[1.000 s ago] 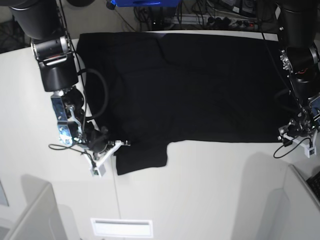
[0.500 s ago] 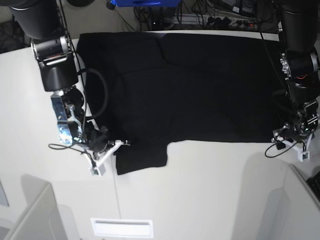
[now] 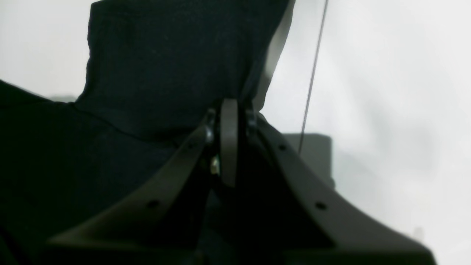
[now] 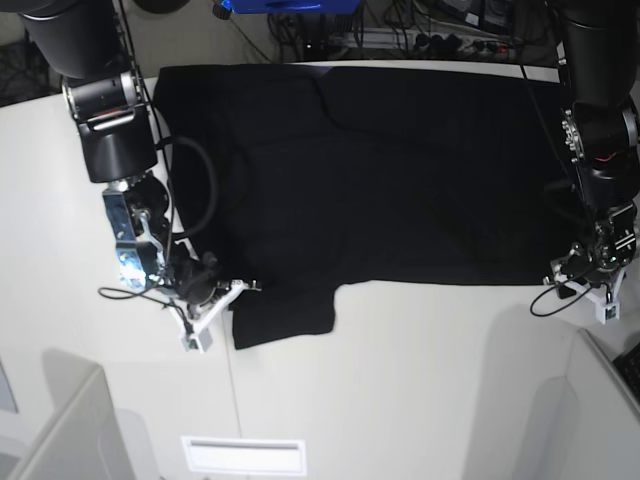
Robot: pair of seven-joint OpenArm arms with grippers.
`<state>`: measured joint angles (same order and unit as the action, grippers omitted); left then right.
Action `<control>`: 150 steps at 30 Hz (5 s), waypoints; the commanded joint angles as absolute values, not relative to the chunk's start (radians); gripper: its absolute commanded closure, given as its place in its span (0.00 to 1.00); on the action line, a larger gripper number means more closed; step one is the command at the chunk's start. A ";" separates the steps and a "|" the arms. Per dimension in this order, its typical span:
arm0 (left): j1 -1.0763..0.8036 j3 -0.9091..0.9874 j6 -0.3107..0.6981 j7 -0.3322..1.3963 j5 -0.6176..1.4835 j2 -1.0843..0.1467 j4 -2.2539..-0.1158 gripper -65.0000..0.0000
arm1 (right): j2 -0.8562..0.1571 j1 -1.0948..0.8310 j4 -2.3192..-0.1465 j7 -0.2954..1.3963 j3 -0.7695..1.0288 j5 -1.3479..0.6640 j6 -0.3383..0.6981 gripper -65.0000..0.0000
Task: Fold the T-shirt properly
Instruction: 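Lift the hem corners and fold them toward the collar edge, then release the folded strip and regrasp its two ends with both grippers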
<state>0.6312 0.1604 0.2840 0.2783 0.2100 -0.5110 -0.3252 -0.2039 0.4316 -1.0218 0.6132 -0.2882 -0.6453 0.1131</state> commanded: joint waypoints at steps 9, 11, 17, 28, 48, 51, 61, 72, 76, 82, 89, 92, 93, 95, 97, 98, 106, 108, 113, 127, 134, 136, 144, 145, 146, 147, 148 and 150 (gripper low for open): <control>0.561 0.163 0.275 0.285 0.206 -0.499 -0.415 1.00 | -0.213 0.463 -1.030 0.585 -0.283 -0.645 0.114 1.00; 0.561 0.163 0.275 0.286 0.206 -0.499 -0.437 1.00 | -0.214 0.461 -1.030 0.572 -0.283 -0.645 0.114 1.00; 0.509 0.163 0.275 0.289 0.254 -0.504 -0.532 1.00 | -0.259 0.441 -1.035 0.522 -0.283 -0.645 0.114 1.00; 0.335 0.163 0.275 0.430 0.464 -0.559 -0.863 1.00 | -0.303 0.389 -1.106 0.524 -0.283 -0.647 0.114 1.00; 0.208 0.349 0.277 0.671 0.486 -0.564 -1.251 1.00 | -0.326 0.260 -1.330 0.618 -0.120 -0.648 0.114 1.00; 0.186 0.349 0.277 0.671 0.487 -0.564 -1.270 1.00 | -0.325 0.222 -1.383 0.644 -0.076 -0.648 0.114 1.00; 0.077 0.472 0.277 0.674 0.489 -0.558 -1.408 1.00 | -0.325 0.088 -1.518 0.700 0.004 -0.648 0.114 1.00; -0.085 0.530 0.277 0.674 0.490 -0.555 -1.549 1.00 | -0.280 -0.048 -1.736 0.819 0.137 -0.651 0.114 1.00; -0.128 0.533 0.277 0.674 0.490 -0.555 -1.586 1.00 | -0.278 -0.067 -1.770 0.857 0.139 -0.651 0.114 1.00; -0.183 0.575 0.278 0.674 0.490 -0.555 -1.623 1.00 | -0.274 -0.133 -1.862 0.863 0.139 -0.651 0.114 1.00; -0.252 0.576 0.278 0.674 0.490 -0.556 -1.659 1.00 | -0.272 -0.234 -1.937 0.863 0.140 -0.653 0.114 1.00; -0.275 0.576 0.278 0.674 0.490 -0.555 -1.673 1.00 | -0.272 -0.269 -1.968 0.863 0.140 -0.653 0.114 1.00; -0.283 0.576 0.278 0.674 0.490 -0.555 -1.679 1.00 | -0.272 -0.280 -1.972 0.863 0.140 -0.653 0.114 1.00; -0.298 0.576 0.278 0.674 0.490 -0.555 -1.695 1.00 | -0.272 -0.294 -1.975 0.863 0.140 -0.653 0.114 1.00; -0.315 0.576 0.278 0.674 0.490 -0.555 -1.705 1.00 | -0.272 -0.315 -1.975 0.863 0.143 -0.653 0.114 1.00; -0.323 0.579 0.278 0.674 0.490 -0.555 -1.712 1.00 | -0.272 -0.326 -1.977 0.863 0.154 -0.653 0.114 1.00; -0.387 0.602 0.278 0.674 0.489 -0.556 -1.725 1.00 | -0.259 -0.407 -2.002 0.863 0.214 -0.679 0.120 1.00; -0.392 0.602 0.278 0.674 0.486 -0.555 -1.732 1.00 | -0.263 -0.429 -2.002 0.863 0.217 -0.739 0.120 1.00; -0.415 0.602 0.278 0.674 0.484 -0.555 -1.730 1.00 | -0.266 -0.472 -2.005 0.863 0.219 -0.839 0.120 1.00; -0.470 0.601 0.278 0.674 0.479 -0.539 -1.721 1.00 | -0.266 -0.545 -1.997 0.860 0.219 -0.842 0.119 1.00; -0.481 0.595 0.278 0.674 0.479 -0.519 -1.719 1.00 | -0.266 -0.538 -1.956 0.857 0.219 -0.842 0.119 1.00; -0.481 0.593 0.278 0.674 0.479 -0.519 -1.719 1.00 | -0.266 -0.538 -1.954 0.855 0.219 -0.842 0.119 1.00; -0.495 0.596 0.278 0.674 0.479 -0.518 -1.719 1.00 | -0.268 -0.536 -1.954 0.855 0.219 -0.842 0.117 1.00; -0.496 0.595 0.278 0.674 0.479 -0.518 -1.719 1.00 | -0.269 -0.536 -1.954 0.855 0.219 -0.842 0.117 1.00; -0.496 0.596 0.278 0.674 0.479 -0.518 -1.719 1.00 | -0.269 -0.536 -1.954 0.855 0.219 -0.842 0.117 1.00; -0.496 0.596 0.278 0.674 0.479 -0.518 -1.719 1.00 | -0.271 -0.536 -1.954 0.855 0.219 -0.842 0.117 1.00; -0.496 0.596 0.278 0.674 0.479 -0.518 -1.719 1.00 | -0.277 -0.536 -1.954 0.855 0.219 -0.842 0.117 1.00; -0.503 0.601 0.278 0.674 0.479 -0.518 -1.719 1.00 | -0.282 -0.536 -1.954 0.855 0.219 -0.842 0.117 1.00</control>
<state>-0.4992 0.5854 0.2848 0.6930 0.4797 -0.4965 -1.7061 -0.2691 -0.5358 -1.9415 0.8711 0.2104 -0.8310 0.1143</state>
